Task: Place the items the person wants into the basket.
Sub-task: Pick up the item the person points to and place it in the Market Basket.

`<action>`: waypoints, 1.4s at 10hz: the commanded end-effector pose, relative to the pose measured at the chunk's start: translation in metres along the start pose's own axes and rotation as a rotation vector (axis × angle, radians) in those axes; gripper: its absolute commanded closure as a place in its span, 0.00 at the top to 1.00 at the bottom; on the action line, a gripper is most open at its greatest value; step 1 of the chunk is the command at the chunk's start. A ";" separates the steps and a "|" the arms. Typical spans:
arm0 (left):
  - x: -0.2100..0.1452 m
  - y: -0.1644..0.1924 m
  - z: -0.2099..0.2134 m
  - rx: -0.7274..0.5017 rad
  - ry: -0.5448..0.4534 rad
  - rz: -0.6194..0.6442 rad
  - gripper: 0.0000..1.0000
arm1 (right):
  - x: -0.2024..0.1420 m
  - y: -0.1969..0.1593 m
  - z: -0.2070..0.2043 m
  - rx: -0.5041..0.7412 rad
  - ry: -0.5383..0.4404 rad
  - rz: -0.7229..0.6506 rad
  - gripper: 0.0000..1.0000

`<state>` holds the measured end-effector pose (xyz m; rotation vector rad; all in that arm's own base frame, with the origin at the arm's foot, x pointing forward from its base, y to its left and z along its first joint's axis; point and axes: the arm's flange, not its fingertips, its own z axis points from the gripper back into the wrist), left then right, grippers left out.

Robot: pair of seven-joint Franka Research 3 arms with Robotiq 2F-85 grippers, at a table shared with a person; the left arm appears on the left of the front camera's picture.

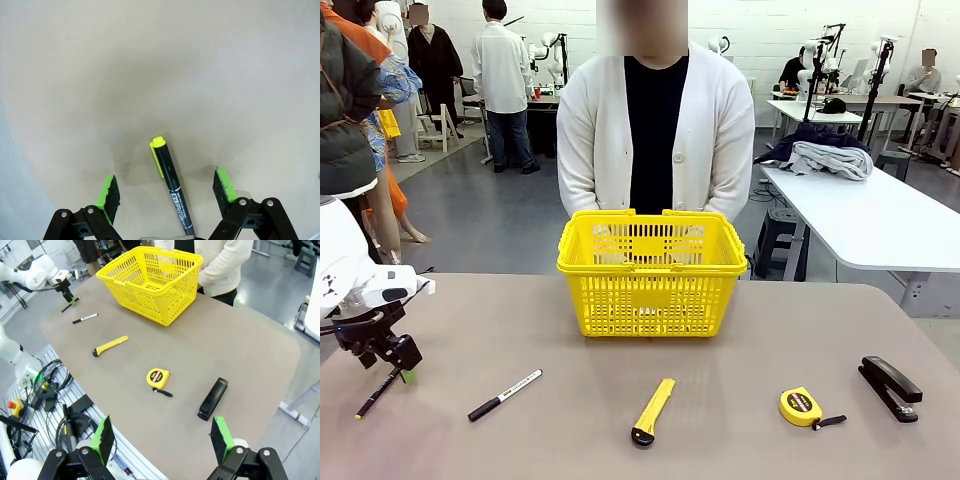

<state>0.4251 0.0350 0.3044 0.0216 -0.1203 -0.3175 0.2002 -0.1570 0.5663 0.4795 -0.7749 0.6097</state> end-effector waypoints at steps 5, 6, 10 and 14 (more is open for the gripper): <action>-0.014 -0.001 0.004 -0.022 -0.013 -0.003 0.22 | 0.003 -0.002 -0.002 0.009 -0.019 0.010 1.00; -0.013 -0.001 0.004 -0.022 -0.008 -0.002 0.13 | 0.003 -0.002 -0.002 0.009 -0.019 0.010 1.00; -0.012 -0.003 0.003 -0.015 -0.013 -0.024 0.00 | 0.003 -0.002 -0.002 0.009 -0.019 0.010 1.00; 0.015 -0.019 0.098 0.097 -0.146 -0.226 0.10 | 0.003 -0.002 -0.002 0.009 -0.019 0.010 1.00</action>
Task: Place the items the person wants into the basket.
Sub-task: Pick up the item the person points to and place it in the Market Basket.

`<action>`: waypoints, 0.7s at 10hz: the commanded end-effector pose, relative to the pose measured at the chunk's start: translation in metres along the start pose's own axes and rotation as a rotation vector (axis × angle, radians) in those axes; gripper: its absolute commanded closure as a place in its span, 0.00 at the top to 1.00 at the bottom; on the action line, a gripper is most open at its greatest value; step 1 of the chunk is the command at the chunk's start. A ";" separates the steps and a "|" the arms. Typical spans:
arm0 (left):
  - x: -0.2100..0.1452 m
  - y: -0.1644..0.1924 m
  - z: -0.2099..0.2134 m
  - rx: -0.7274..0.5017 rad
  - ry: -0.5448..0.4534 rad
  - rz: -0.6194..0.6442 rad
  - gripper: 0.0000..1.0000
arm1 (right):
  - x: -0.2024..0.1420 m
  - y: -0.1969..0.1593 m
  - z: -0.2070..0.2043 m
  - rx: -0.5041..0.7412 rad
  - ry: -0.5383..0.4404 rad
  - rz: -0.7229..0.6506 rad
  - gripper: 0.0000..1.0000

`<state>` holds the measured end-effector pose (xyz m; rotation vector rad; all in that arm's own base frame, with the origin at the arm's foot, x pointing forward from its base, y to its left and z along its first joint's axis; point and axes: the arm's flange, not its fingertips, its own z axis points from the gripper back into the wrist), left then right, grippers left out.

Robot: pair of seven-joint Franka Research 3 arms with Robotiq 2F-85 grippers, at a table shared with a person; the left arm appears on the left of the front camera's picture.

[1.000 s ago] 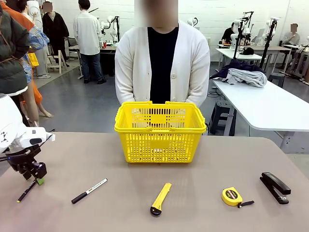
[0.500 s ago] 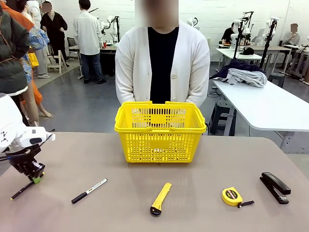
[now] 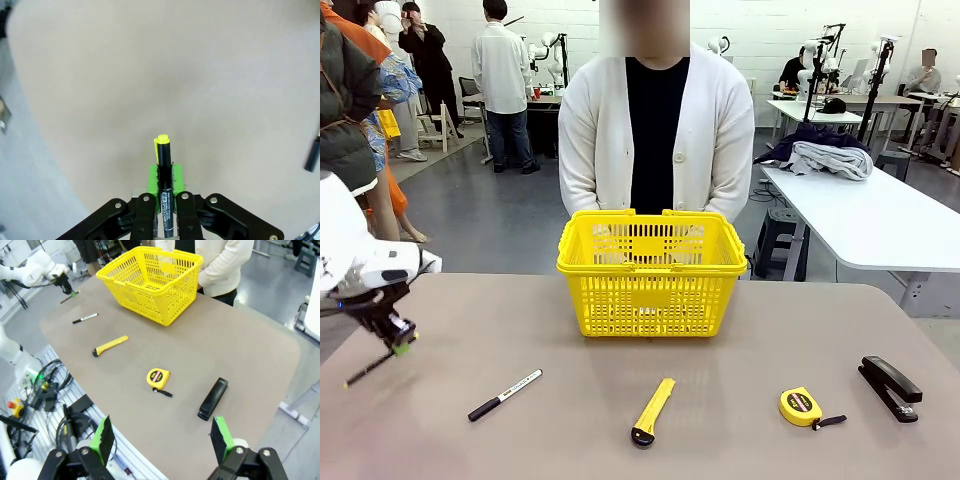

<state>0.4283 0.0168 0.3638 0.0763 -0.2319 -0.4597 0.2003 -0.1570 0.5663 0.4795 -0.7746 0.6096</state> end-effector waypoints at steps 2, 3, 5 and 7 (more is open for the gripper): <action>0.057 -0.002 0.109 0.089 -0.070 -0.251 0.10 | 0.003 -0.002 -0.002 0.009 -0.019 0.010 1.00; 0.082 -0.006 0.137 0.098 -0.057 -0.277 0.10 | 0.003 -0.002 -0.002 0.009 -0.019 0.010 1.00; 0.108 -0.008 0.175 0.030 -0.087 -0.290 0.10 | 0.003 -0.002 -0.002 0.009 -0.019 0.010 1.00; 0.114 -0.005 0.195 -0.055 -0.021 -0.289 0.10 | 0.003 -0.002 -0.002 0.009 -0.019 0.010 1.00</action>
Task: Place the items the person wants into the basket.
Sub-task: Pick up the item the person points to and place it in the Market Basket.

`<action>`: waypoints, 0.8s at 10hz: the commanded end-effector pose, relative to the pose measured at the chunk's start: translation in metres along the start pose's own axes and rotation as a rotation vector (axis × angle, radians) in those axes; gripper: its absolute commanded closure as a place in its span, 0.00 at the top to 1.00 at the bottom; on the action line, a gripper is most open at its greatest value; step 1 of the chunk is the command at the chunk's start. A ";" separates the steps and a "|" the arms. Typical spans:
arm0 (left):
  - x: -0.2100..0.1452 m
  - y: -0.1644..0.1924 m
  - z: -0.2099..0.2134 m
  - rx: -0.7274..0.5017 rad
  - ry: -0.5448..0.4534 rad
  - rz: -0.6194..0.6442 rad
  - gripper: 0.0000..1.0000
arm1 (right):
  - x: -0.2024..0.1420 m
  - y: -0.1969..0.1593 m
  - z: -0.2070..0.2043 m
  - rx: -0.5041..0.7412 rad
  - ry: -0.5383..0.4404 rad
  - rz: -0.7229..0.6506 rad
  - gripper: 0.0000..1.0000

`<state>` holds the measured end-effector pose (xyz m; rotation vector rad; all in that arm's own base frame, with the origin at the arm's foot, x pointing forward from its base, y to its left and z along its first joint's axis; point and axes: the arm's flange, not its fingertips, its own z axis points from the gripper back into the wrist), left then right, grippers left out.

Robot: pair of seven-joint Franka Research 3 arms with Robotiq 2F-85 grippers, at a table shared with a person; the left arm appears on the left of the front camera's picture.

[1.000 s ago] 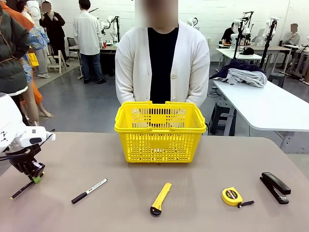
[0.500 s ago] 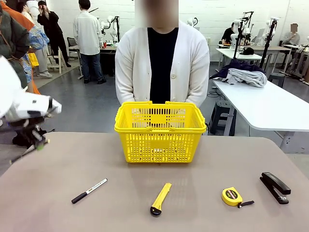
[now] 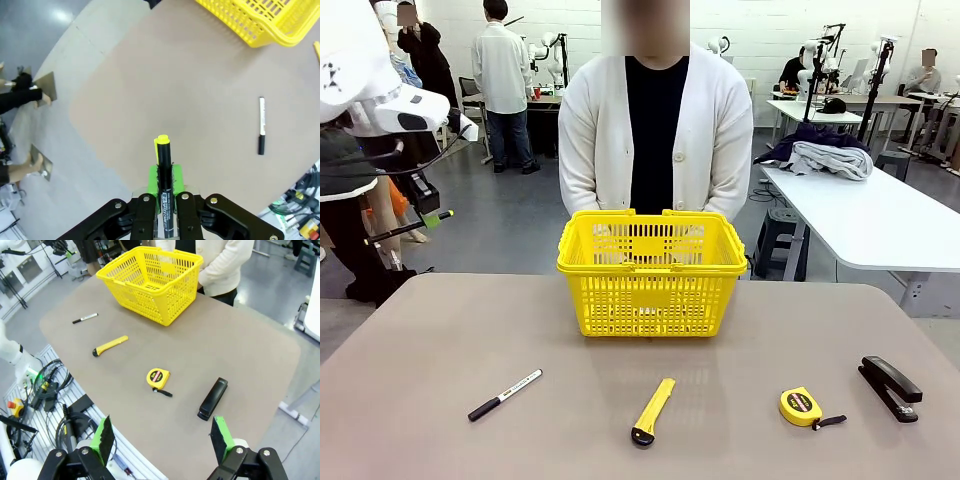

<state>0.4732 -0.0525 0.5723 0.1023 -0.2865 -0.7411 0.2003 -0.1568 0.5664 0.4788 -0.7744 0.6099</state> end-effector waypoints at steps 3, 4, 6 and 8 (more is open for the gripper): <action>0.000 0.003 0.001 -0.046 0.033 0.001 0.10 | 0.003 -0.002 -0.002 0.009 -0.019 0.009 1.00; 0.000 0.003 0.001 -0.046 0.033 0.001 0.10 | 0.003 -0.002 -0.002 0.009 -0.019 0.009 1.00; 0.000 0.003 0.001 -0.046 0.033 0.001 0.10 | 0.003 -0.002 -0.002 0.009 -0.019 0.009 1.00; 0.000 0.003 0.001 -0.046 0.033 0.001 0.10 | 0.003 -0.002 -0.002 0.009 -0.019 0.009 1.00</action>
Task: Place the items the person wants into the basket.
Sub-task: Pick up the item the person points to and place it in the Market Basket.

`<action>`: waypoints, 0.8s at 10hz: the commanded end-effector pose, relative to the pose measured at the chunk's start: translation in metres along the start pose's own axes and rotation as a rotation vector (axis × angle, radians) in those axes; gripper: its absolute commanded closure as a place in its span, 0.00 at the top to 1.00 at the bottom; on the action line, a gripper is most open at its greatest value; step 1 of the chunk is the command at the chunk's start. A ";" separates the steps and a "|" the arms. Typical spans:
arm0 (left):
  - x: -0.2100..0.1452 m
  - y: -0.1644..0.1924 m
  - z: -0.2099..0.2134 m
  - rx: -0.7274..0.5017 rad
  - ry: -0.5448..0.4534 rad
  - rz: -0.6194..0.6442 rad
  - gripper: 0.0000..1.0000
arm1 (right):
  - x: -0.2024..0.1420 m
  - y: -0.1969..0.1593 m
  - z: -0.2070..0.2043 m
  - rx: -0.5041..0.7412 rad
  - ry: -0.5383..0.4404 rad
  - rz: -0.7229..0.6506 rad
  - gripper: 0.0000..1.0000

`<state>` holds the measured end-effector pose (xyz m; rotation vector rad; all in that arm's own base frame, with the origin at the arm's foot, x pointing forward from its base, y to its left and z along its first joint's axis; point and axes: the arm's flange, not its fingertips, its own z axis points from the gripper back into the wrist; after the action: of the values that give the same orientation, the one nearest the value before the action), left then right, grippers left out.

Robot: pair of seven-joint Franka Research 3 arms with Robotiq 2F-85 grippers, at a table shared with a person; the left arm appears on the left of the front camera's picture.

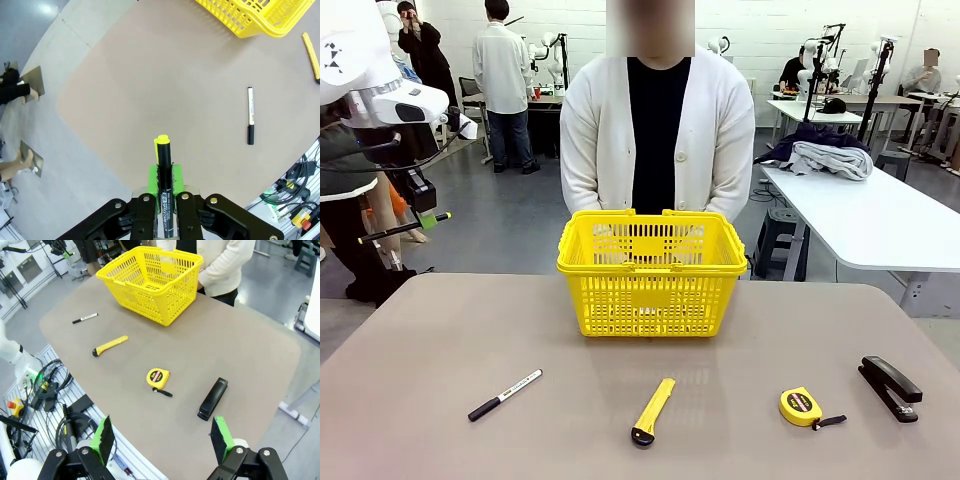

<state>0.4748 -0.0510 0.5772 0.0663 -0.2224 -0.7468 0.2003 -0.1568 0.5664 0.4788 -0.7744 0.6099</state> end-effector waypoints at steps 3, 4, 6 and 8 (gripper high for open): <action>0.079 -0.030 0.017 0.028 -0.136 -0.348 0.12 | 0.003 -0.002 -0.002 0.009 -0.019 0.009 1.00; 0.120 -0.041 0.012 -0.014 -0.138 -0.468 0.12 | 0.003 -0.002 -0.002 0.009 -0.019 0.009 1.00; 0.202 -0.070 -0.008 -0.034 -0.137 -0.634 0.12 | 0.003 -0.002 -0.002 0.009 -0.019 0.009 1.00; 0.255 -0.096 -0.026 -0.078 -0.131 -0.732 0.12 | 0.003 -0.002 -0.002 0.009 -0.019 0.009 1.00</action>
<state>0.5731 -0.2935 0.5667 0.0270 -0.3343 -1.4426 0.2001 -0.1565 0.5671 0.4755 -0.7743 0.6100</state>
